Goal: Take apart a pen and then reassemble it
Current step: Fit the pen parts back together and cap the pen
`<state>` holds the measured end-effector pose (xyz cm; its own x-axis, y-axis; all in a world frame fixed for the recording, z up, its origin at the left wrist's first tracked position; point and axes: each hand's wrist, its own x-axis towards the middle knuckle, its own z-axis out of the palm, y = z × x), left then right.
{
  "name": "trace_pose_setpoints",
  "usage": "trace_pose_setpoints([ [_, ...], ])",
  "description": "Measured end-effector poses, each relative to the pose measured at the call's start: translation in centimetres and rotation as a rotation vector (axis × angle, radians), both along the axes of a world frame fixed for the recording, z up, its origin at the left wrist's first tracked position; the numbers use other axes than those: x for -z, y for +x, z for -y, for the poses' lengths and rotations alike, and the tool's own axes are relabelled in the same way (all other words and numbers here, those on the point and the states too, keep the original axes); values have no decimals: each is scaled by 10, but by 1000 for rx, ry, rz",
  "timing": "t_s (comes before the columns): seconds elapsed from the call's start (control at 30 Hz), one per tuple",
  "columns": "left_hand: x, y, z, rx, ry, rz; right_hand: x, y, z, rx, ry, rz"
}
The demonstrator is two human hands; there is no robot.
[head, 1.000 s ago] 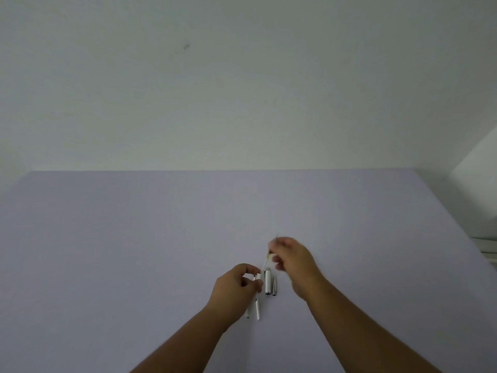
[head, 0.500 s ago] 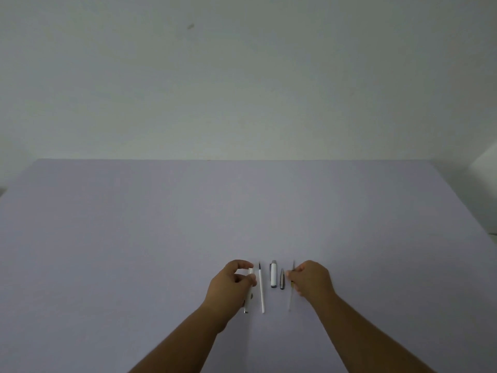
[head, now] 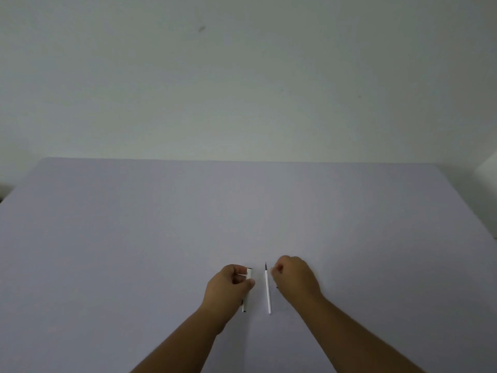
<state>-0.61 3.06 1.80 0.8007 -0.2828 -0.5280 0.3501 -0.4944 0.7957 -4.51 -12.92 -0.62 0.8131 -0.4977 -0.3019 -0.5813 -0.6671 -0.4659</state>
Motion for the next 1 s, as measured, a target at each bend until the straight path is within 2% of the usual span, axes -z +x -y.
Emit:
trace_pose_setpoints([
  [0.13,1,1,-6,-19,9,5,5,13,-25,-208,-209,-179],
  [0.27,3,4,-16,-21,36,14,9,19,-37,-187,-265,-255],
  [0.4,4,5,-21,-18,53,15,0,21,-44,-9,-75,-209],
  [0.57,3,6,-23,32,145,89,-21,21,-29,341,379,256],
  [0.63,1,6,-21,57,163,106,-29,19,-23,427,477,361],
  [0.77,-3,4,-13,92,174,140,-33,11,-23,440,564,379],
  [1.0,-7,-3,-3,106,145,155,-35,-4,-16,444,586,417],
])
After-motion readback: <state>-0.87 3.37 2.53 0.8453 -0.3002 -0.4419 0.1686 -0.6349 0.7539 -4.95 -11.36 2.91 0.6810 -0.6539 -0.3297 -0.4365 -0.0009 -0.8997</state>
